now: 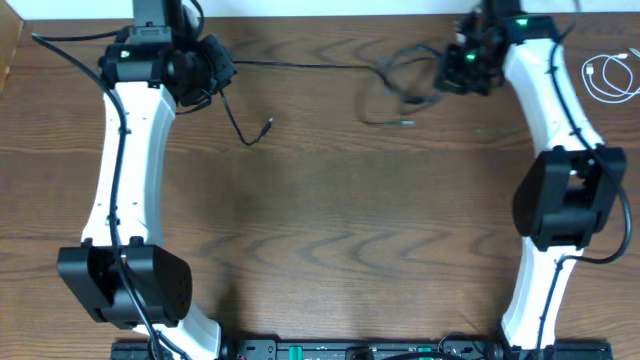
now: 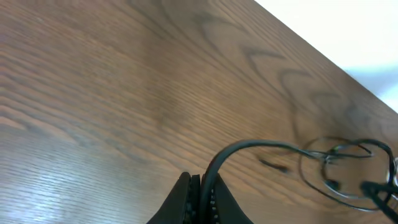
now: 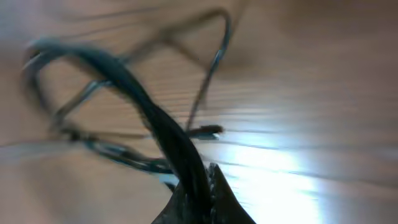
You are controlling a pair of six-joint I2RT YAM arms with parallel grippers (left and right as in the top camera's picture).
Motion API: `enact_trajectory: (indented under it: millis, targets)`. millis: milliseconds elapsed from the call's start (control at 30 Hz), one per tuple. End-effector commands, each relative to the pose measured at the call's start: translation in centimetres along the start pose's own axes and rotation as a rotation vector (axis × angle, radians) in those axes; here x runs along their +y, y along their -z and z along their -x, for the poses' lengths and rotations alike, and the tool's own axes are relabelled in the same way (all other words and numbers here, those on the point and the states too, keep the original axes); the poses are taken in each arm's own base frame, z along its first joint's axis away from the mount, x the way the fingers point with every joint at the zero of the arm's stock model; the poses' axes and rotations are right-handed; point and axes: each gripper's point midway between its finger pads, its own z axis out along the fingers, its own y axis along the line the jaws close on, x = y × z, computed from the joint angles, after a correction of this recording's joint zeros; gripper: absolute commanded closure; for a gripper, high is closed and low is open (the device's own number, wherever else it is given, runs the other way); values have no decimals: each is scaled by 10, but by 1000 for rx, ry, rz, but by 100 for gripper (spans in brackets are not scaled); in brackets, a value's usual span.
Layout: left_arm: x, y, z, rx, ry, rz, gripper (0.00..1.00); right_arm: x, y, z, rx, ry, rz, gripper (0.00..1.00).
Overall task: Untangle cables
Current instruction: 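Pull the grippers apart, stretching the black cables left and right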
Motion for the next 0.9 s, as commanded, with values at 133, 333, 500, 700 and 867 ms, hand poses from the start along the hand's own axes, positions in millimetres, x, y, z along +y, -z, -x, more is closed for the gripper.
enact_trajectory:
  millis: [133, 333, 500, 700, 867]
  targets:
    - [34, 26, 35, -129, 5, 108, 92, -100, 30, 12, -61, -63, -387, 99]
    - [50, 31, 43, -144, 36, 124, 93, -106, 33, 9, -51, -75, -405, 99]
    - [47, 31, 47, -159, 13, 119, 93, -81, 23, 6, -21, 29, -311, 99]
    - [46, 53, 77, -290, 5, 82, 93, -56, 13, 3, -10, 156, -279, 95]
    - [55, 94, 94, -411, 22, 101, 93, -58, 14, 4, -18, 137, -293, 97]
